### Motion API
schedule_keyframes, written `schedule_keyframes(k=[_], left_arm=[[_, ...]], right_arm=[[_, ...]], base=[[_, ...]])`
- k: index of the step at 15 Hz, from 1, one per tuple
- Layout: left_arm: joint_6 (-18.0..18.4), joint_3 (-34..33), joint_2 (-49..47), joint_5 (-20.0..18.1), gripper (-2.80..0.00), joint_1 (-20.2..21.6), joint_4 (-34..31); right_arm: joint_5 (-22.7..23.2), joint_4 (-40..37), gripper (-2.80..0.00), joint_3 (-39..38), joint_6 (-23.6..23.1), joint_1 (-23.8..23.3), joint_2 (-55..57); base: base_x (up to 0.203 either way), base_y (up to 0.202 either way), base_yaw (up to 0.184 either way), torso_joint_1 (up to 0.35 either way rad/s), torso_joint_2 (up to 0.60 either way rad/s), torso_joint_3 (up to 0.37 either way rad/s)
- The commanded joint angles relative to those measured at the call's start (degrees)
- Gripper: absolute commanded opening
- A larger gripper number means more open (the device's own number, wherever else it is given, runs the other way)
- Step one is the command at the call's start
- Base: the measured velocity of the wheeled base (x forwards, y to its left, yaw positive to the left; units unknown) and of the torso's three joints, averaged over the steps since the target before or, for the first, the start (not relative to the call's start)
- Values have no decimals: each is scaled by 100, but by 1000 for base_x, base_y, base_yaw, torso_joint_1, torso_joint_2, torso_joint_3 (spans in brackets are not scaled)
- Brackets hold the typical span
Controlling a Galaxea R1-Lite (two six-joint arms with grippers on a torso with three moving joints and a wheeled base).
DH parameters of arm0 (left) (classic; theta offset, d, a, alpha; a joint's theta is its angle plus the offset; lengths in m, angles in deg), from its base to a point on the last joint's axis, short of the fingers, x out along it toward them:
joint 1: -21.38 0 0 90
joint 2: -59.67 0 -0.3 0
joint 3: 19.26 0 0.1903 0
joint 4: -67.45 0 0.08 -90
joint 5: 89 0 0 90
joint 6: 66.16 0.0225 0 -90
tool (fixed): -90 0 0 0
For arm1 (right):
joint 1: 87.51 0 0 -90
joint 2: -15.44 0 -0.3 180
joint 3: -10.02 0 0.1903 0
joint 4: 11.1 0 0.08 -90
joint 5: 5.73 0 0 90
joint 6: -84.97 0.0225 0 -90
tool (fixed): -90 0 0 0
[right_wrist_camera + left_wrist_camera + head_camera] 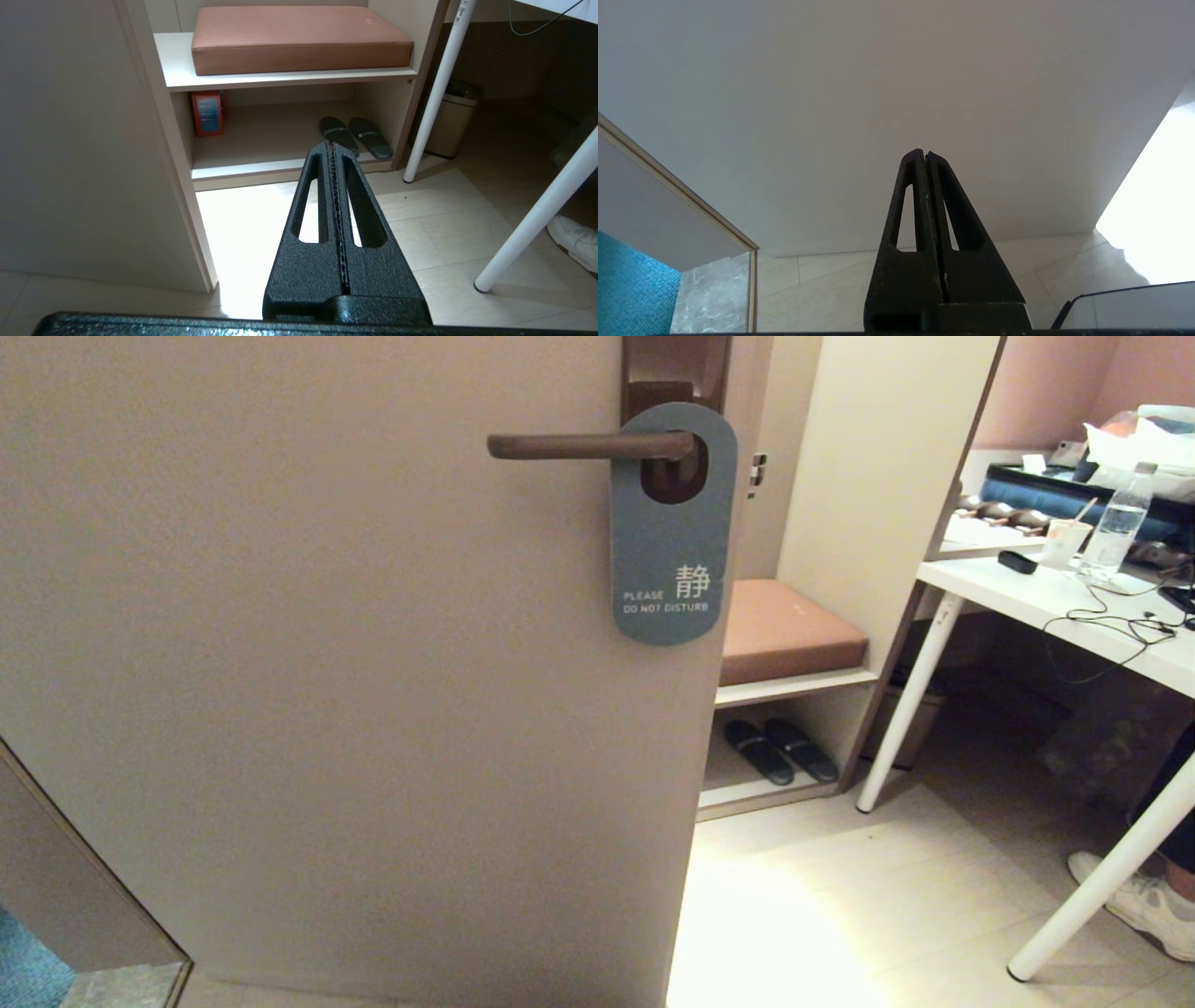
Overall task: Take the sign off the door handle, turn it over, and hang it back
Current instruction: Take down the sign
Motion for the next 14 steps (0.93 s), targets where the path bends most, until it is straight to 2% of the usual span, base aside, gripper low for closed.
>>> schedule_keyframes(k=[1, 7, 12, 14], left_arm=[[-1, 0, 333, 100, -280, -75, -173], [-208, 0, 1528, 157, -280, -211, -502], [-720, 0, 1556, 238, -280, -226, -549], [-732, 0, 1556, 246, -280, -226, -551]], right_arm=[[4, 1, -280, 0, 0, 2, 0], [-4, 1, -280, 0, 0, 2, 0], [-2, 1, -280, 0, 0, 2, 0], [-4, 1, -280, 0, 0, 2, 0]], base=[[0, 0, 0, 0, 0, 0], [0, 0, 0, 0, 0, 0], [0, 0, 0, 0, 0, 0], [0, 0, 0, 0, 0, 0]])
